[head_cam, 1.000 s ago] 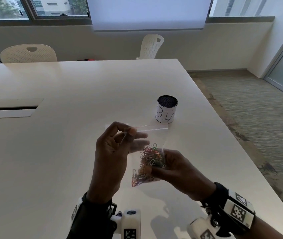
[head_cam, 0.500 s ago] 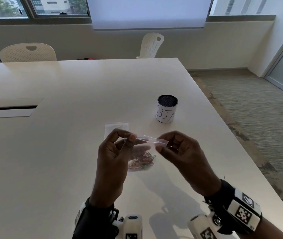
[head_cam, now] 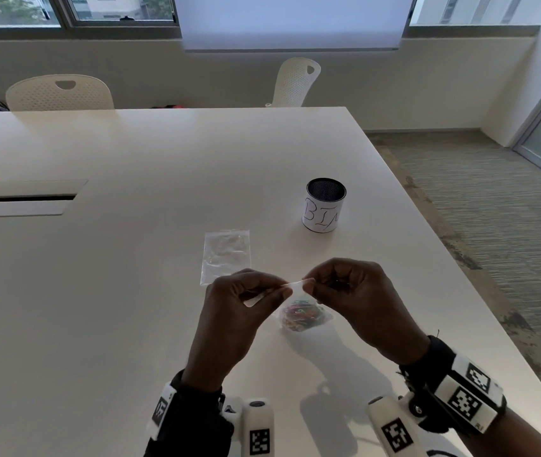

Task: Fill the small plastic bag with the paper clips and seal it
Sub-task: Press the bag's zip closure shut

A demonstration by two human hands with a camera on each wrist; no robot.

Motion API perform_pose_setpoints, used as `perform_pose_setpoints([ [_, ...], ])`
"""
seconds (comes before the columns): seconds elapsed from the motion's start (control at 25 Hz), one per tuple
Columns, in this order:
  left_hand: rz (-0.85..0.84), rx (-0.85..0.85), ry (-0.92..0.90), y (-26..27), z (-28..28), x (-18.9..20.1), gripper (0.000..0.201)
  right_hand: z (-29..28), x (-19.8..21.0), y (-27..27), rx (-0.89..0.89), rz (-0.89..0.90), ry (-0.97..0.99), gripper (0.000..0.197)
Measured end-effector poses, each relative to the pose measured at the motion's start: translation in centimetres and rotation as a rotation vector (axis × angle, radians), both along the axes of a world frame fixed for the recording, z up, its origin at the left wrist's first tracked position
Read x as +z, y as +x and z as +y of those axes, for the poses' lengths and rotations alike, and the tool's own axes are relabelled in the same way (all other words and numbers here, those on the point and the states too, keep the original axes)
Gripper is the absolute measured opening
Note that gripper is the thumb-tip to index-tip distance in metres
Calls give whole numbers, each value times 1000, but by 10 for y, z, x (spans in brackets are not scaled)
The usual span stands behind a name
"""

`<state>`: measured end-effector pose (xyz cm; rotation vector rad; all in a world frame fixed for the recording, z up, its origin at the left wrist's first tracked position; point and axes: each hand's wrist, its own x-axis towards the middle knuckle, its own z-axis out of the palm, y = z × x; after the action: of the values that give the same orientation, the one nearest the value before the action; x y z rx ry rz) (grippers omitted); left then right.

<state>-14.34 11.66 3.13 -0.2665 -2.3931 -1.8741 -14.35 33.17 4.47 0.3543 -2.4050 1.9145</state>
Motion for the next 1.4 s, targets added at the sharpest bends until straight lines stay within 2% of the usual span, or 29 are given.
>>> perform_pose_setpoints([
  [0.32,34,-40,-78,-9,11,-7,11,11,-3,-6,-26,104,225,7],
  [0.6,24,-69,-30,-11,21,-12,14,11,-9,-2,-37,141,231,15],
  [0.76,42,-74,-13,-13,21,-14,6,15,-11,-4,-12,71,167,7],
  [0.92,51,-56,-36,-13,23,-18,8,18,-11,-6,-31,15,99,7],
  [1.08,72,-88,-57,-12,27,-18,8,17,-13,-5,-24,37,178,11],
  [1.24,52,-32,-23,-10,20,-17,7,21,-14,-6,-73,19,121,9],
  [1.4,72,-20,-70,-10,16,-18,7,23,-11,-6,43,68,214,13],
])
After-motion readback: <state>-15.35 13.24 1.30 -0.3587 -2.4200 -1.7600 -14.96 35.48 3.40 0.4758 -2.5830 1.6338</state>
